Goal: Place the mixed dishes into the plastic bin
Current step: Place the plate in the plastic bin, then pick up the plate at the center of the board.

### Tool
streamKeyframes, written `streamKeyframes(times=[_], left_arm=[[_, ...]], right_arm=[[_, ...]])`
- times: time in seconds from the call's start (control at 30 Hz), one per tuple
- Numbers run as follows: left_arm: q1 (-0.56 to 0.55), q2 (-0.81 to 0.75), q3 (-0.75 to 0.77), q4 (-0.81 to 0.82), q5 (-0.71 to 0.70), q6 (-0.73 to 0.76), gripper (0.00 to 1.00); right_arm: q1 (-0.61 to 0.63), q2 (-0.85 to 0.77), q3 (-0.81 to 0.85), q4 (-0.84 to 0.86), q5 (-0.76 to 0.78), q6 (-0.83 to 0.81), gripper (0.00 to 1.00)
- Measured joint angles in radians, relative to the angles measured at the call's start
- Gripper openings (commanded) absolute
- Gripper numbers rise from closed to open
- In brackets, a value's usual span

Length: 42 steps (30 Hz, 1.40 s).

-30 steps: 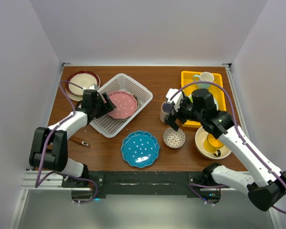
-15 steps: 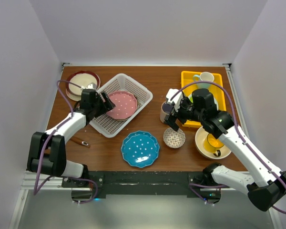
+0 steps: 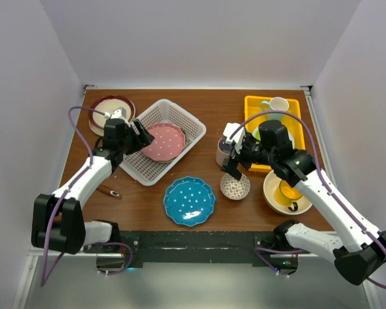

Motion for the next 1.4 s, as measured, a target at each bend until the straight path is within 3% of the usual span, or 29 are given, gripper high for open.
streamKeyframes(times=[0.73,1.03,1.4], left_arm=[[0.0,-0.462,-0.003,-0.061,0.019,0.053,0.83],[0.0,-0.641,-0.027,-0.085,0.027,0.093,0.98],[0.0,-0.776,-0.054,-0.134,0.027,0.14,1.0]], right_arm=[[0.005,0.038,0.039,-0.123,-0.196,-0.15,0.98],[0.014,0.053,0.04,-0.153,-0.248,-0.211,0.98],[0.027,0.066,0.04,-0.19,-0.304,-0.288,0.98]])
